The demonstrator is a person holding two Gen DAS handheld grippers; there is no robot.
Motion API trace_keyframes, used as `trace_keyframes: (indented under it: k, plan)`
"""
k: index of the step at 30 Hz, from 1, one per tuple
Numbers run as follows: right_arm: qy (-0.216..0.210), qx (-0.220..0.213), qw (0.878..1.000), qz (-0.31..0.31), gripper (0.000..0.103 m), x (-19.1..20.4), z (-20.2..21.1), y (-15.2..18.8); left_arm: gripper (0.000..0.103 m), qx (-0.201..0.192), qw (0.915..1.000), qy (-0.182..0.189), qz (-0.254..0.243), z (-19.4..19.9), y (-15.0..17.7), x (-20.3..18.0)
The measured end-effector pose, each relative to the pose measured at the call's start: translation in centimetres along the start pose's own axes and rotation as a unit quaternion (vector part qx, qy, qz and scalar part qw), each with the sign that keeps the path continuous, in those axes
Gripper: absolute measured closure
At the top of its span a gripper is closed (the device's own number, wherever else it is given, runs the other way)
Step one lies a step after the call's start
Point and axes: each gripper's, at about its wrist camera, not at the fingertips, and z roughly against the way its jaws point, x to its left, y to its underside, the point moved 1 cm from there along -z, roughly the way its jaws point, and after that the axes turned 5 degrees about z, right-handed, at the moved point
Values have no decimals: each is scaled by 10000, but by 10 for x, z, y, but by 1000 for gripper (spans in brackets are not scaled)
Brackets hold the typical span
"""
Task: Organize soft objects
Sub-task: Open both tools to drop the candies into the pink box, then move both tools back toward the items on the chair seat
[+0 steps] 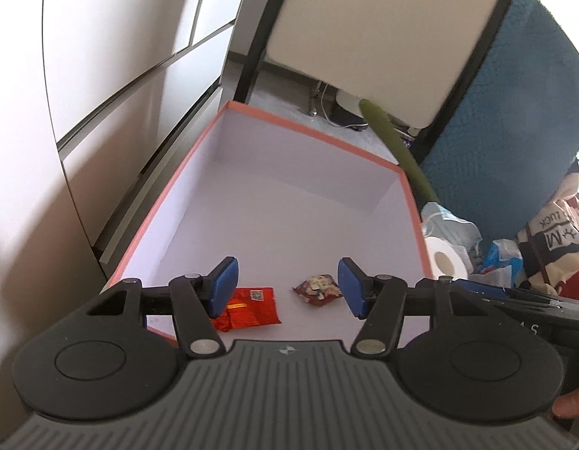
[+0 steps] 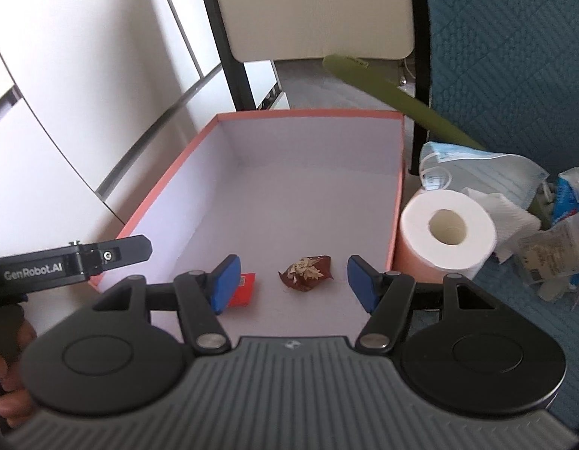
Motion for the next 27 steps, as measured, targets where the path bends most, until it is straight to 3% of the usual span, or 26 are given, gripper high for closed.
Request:
trace_keyframes:
  k: [13,27]
  plan:
    - [135,-403,9991,-46,37,-26,52,28,38,-68,9996,181,-209,23,41,-40]
    - [398,-652,9969,-199,37,-60,102,55,38,-23,9962,707,-505,23,75,-101]
